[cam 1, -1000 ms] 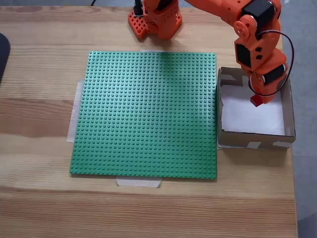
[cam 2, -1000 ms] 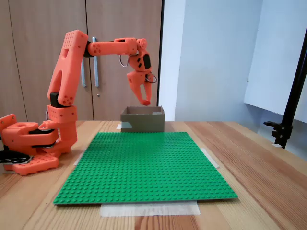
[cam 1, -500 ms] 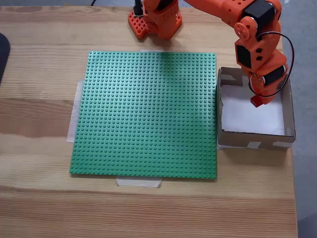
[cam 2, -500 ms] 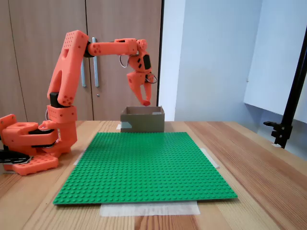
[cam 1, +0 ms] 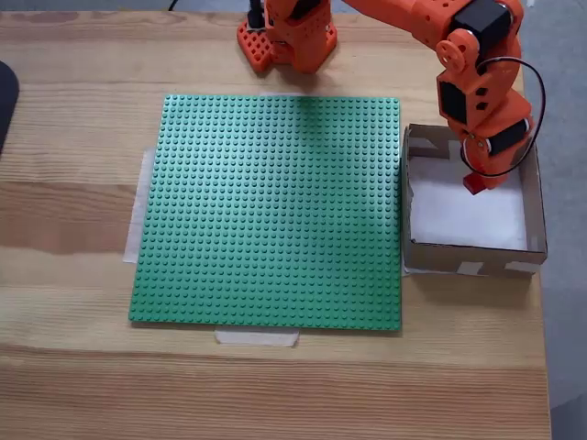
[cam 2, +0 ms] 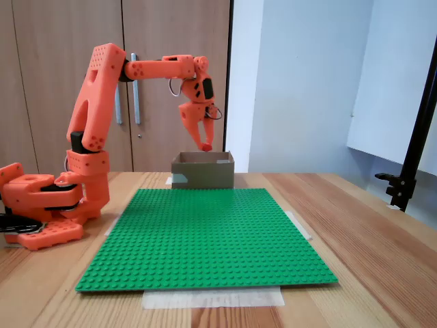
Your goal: Pick the red lego block and put it in the box.
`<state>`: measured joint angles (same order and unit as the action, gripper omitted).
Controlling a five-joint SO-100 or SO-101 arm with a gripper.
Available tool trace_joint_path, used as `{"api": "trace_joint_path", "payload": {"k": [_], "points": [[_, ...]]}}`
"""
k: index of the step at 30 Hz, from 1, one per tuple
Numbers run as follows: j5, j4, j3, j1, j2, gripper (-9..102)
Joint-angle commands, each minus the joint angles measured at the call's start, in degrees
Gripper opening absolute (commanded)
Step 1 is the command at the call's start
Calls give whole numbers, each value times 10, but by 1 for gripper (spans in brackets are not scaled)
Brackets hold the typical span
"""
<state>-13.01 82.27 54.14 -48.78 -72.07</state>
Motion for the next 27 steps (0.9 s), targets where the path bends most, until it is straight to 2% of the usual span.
{"api": "trace_joint_path", "payload": {"k": [1, 27], "points": [[-4, 4, -18, -4, -4, 2], [-14, 11, -18, -5, -11, 10]]}}
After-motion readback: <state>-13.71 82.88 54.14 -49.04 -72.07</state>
